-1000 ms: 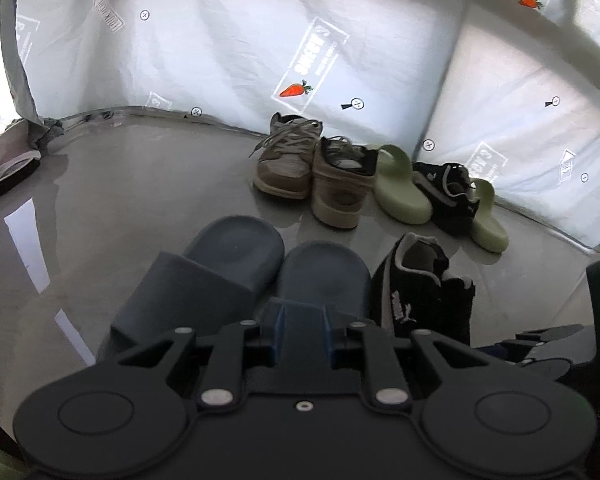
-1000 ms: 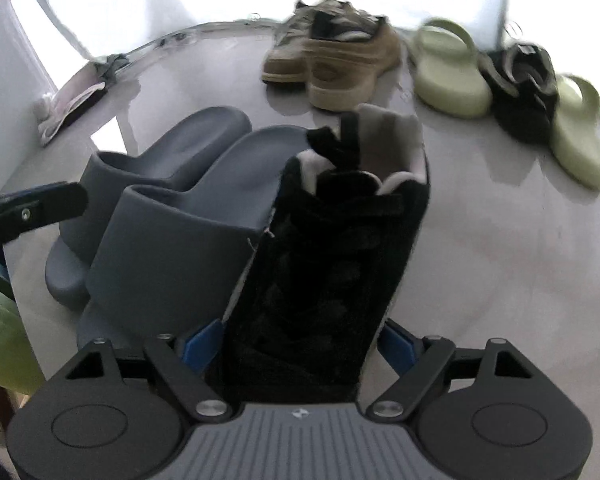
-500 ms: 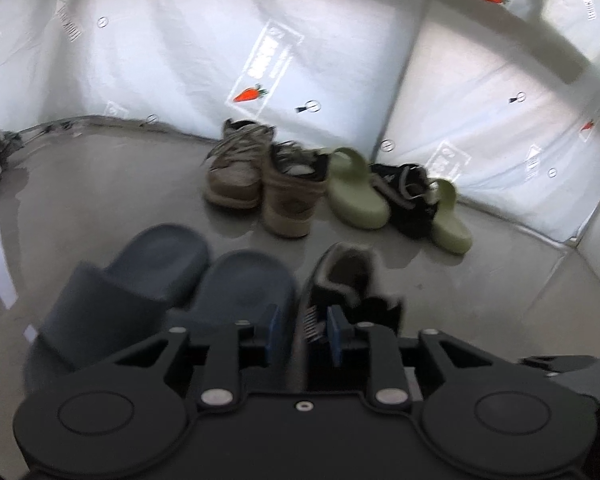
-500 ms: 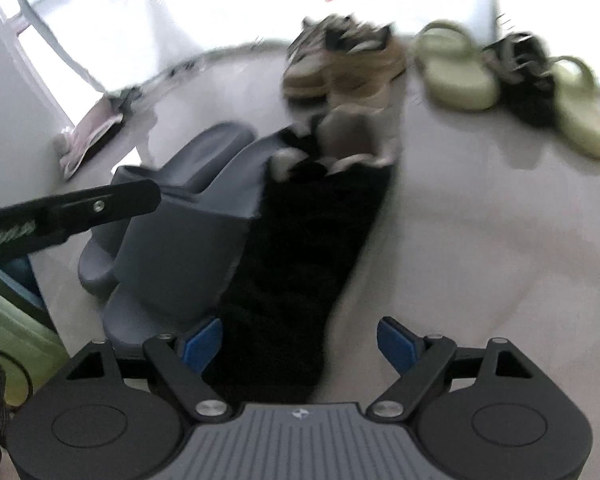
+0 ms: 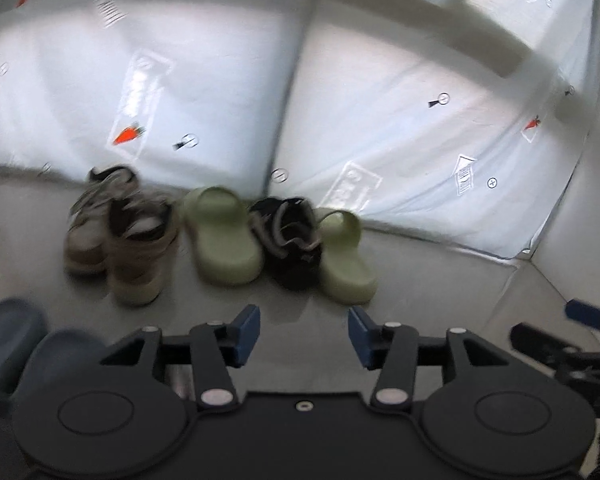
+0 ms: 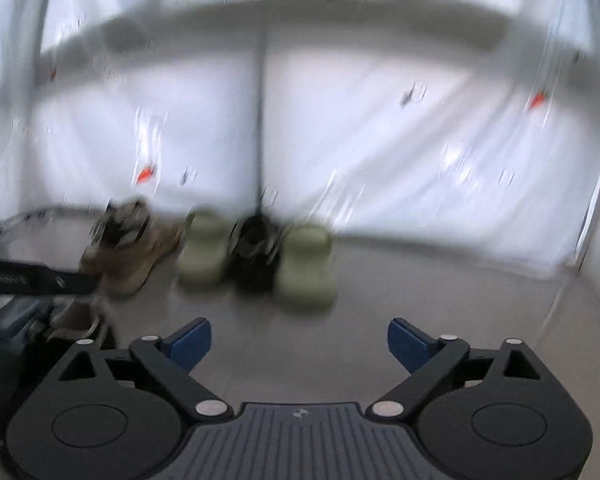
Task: Organize scattered shoes
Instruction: 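Reach the left tool into the shoe row and grasp the other black sneaker, then carry the second black sneaker and set it beside the first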
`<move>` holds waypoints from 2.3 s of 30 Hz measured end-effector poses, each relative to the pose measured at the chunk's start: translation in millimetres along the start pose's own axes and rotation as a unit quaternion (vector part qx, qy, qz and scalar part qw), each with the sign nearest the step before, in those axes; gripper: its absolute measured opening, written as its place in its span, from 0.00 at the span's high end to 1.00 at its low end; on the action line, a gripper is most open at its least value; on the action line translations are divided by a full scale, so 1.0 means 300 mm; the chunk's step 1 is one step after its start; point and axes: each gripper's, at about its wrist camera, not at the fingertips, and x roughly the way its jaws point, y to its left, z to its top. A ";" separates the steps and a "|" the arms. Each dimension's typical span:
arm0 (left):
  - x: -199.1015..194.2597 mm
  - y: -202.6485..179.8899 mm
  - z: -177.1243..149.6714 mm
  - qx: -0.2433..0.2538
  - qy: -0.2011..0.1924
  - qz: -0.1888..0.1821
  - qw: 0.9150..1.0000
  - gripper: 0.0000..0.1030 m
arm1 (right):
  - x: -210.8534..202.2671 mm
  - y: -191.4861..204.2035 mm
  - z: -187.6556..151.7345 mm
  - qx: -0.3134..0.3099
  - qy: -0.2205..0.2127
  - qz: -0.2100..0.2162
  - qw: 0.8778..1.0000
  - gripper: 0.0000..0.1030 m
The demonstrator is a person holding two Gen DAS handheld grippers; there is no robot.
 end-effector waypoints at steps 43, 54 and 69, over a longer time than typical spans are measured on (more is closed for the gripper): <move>0.733 -0.034 0.082 -0.003 0.116 0.128 0.985 0.71 | 0.511 -0.305 0.051 0.144 0.068 -0.009 0.987 0.00; 0.394 -0.049 -0.105 0.033 0.135 0.101 0.985 0.71 | 0.309 -0.302 0.043 0.195 0.056 -0.032 0.979 0.00; 0.155 -0.105 -0.256 0.068 0.150 0.070 0.984 0.71 | 0.033 -0.294 -0.023 0.241 0.058 -0.054 0.967 0.00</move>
